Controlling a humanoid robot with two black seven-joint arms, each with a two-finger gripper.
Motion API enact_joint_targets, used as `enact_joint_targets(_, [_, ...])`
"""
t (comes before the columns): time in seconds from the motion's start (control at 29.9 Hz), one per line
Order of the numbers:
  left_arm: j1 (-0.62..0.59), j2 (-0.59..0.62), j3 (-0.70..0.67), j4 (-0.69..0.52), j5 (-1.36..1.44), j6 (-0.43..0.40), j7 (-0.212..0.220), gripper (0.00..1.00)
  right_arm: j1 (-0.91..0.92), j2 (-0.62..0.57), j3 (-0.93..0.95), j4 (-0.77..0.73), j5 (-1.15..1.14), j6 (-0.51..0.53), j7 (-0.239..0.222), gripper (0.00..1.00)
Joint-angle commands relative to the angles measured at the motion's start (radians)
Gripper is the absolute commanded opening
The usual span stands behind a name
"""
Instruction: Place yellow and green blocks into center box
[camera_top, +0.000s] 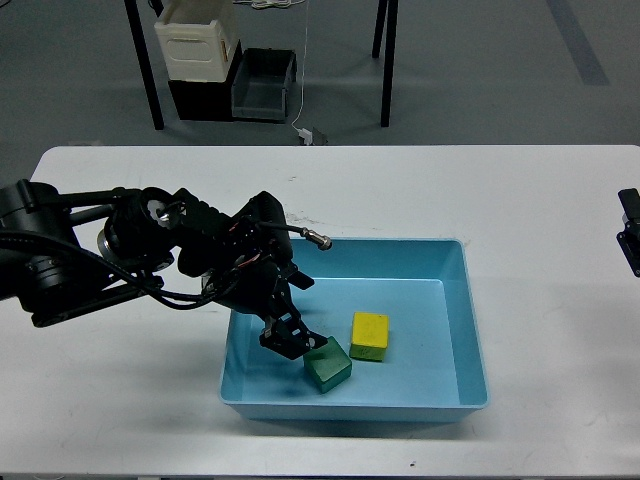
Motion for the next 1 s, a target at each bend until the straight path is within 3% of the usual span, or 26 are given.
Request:
enact_joint_targets(0.0, [0.006,0.027,-0.096,-0.002,-0.225,0.000,0.000,1.00,0.006,0.003,-0.007,0.002,0.002,0.005,0.000,1.00])
enact_joint_targets(0.1, [0.039,0.033,-0.222,0.002,-0.523,0.000,0.000,1.00,0.019,0.003,-0.010,0.005,0.017,0.011,-0.019,1.00])
enact_joint_targets(0.17, [0.076,0.051,-0.305,0.002,-0.707,0.000,0.000,1.00,0.054,0.019,-0.010,0.006,0.053,0.011,-0.062,1.00])
enact_joint_targets(0.3, [0.220,0.085,-0.481,0.006,-1.061,0.000,0.000,1.00,0.077,0.055,-0.010,0.011,0.283,0.028,-0.198,1.00])
enact_joint_targets(0.4, [0.366,0.091,-0.625,-0.010,-1.316,0.000,0.000,1.00,0.089,0.059,-0.010,0.014,0.519,0.108,-0.283,1.00])
enact_joint_targets(0.53, [0.528,0.145,-0.735,-0.071,-1.517,0.119,0.000,1.00,0.088,0.075,-0.010,0.014,0.728,0.172,-0.383,1.00])
enact_joint_targets(0.7, [0.703,0.152,-0.775,-0.106,-1.810,0.241,0.000,1.00,0.083,0.110,0.001,0.012,0.969,0.169,-0.493,1.00])
enact_joint_targets(0.8, [0.769,0.143,-0.775,-0.106,-2.039,0.286,0.000,1.00,0.077,0.180,0.015,0.011,1.038,0.168,-0.507,1.00])
enact_joint_targets(0.97, [0.835,0.143,-0.772,-0.110,-2.350,0.256,0.000,1.00,0.037,0.282,0.051,0.012,1.046,0.166,-0.509,1.00])
